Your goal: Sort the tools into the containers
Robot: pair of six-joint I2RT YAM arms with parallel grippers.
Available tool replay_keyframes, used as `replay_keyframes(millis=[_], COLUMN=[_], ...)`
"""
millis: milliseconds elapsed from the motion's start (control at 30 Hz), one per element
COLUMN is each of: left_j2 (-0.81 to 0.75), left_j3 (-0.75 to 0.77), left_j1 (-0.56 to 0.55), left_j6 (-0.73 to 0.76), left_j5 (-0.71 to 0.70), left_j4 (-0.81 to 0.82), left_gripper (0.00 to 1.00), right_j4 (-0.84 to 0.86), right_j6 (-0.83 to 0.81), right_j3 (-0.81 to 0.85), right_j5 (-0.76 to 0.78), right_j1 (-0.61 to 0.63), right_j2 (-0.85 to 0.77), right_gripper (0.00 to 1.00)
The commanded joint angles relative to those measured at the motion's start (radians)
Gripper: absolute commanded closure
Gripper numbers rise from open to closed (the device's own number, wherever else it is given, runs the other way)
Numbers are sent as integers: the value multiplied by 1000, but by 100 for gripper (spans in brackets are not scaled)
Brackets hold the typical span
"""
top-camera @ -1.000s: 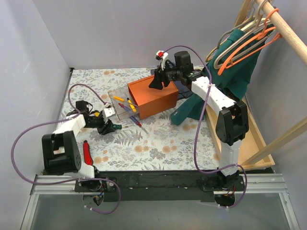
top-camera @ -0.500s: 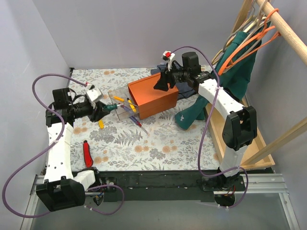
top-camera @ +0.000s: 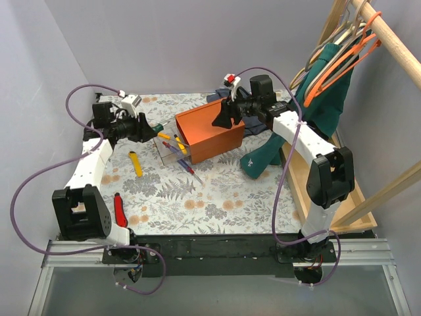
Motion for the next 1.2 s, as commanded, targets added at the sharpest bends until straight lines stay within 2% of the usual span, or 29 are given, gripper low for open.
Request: replay_keyframes(millis=[0, 133, 267, 333, 467, 600, 700, 933, 967, 1167], left_j2=[39, 95, 48, -12, -84, -121, -206, -459, -486, -639], left_j3=[73, 153, 173, 167, 151, 150, 136, 111, 110, 112], left_j1=[-52, -54, -54, -54, -54, -54, -54, -54, -54, -48], left_j6=[-190, -252, -287, -298, -297, -301, -301, -284, -280, -150], left_j5=[-64, -61, -24, -32, -37, -44, -75, -286, -338, -451], left_j4=[35, -27, 24, 59, 84, 64, 90, 45, 26, -85], left_gripper=[93, 68, 57, 50, 33, 32, 31, 28, 28, 27], right_j4=[24, 20, 18, 17, 101, 200, 207, 170, 182, 176], right_j6=[-24, -39, -27, -28, -64, 48, 26, 65, 99, 157], right_j3=[-40, -75, -124, -166, -387, -494, -531, -534, -537, -535], right_j5=[0, 29, 61, 97, 249, 309, 380, 588, 671, 909], right_j1=[-5, -5, 9, 54, 183, 272, 352, 559, 573, 590], right_j2=[-72, -101, -141, -178, -282, -356, -362, -273, -263, -171], right_gripper=[42, 41, 41, 41, 41, 40, 40, 39, 37, 30])
